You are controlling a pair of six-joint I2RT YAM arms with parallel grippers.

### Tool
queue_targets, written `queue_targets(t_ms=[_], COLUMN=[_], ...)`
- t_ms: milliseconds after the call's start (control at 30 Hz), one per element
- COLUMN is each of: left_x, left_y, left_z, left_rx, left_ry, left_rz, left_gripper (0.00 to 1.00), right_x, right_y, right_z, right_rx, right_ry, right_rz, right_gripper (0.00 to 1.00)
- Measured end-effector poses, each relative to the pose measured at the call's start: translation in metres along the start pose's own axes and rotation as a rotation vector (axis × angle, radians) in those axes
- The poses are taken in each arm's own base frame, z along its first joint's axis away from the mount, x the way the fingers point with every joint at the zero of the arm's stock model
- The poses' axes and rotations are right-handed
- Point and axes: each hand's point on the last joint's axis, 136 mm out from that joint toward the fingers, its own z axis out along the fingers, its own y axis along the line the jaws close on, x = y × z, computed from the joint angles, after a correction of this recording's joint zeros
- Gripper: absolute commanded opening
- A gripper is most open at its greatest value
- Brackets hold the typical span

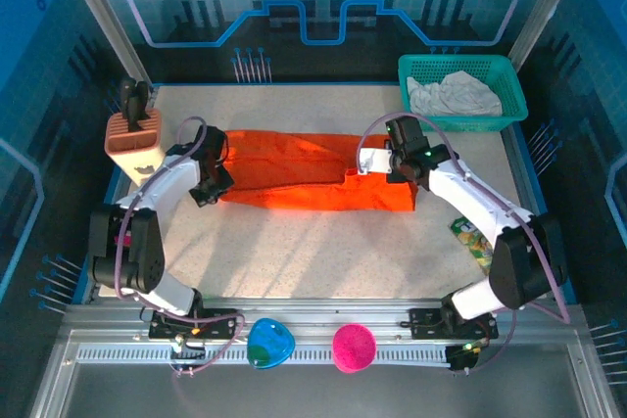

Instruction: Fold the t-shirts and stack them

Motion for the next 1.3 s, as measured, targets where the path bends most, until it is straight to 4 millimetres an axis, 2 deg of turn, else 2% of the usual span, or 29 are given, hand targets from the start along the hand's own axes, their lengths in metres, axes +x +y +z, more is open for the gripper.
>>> queue_targets(t_ms=[333, 633, 800, 900, 1100, 1200, 1300], left_x=[0.002, 0.000, -0.002, -0.005, -0.017, -0.021, -0.028], left_y=[0.000, -0.002, 0.000, -0.001, -0.006, -0.005, -0.004], left_z=[0.025, 0.036, 0.042, 0.042, 0.035, 0.027, 0.002], left_rx=[-0.059, -0.080, -0.099, -0.102, -0.095, -0.091, -0.061], left_ry=[0.053, 0.059, 0.056, 0.047, 0.010, -0.009, -0.063], left_rz=[0.011, 0.013, 0.013, 0.016, 0.015, 0.015, 0.005], left_gripper=[0.00, 0.13, 0.33, 0.45, 0.77, 0.90, 0.93], right_x=[0.000, 0.000, 0.000, 0.001, 0.012, 0.017, 0.018], right_y=[-0.005, -0.007, -0.008, -0.011, -0.013, -0.019, -0.029], right_z=[0.035, 0.069, 0.087, 0.095, 0.112, 0.111, 0.103], right_rx=[-0.023, -0.018, 0.000, 0.022, 0.063, 0.104, 0.153], right_ry=[0.005, 0.022, 0.035, 0.043, 0.114, 0.135, 0.124], right_rz=[0.006, 0.052, 0.088, 0.116, 0.241, 0.369, 0.554], right_gripper=[0.00, 0.00, 0.00, 0.11, 0.32, 0.39, 0.42])
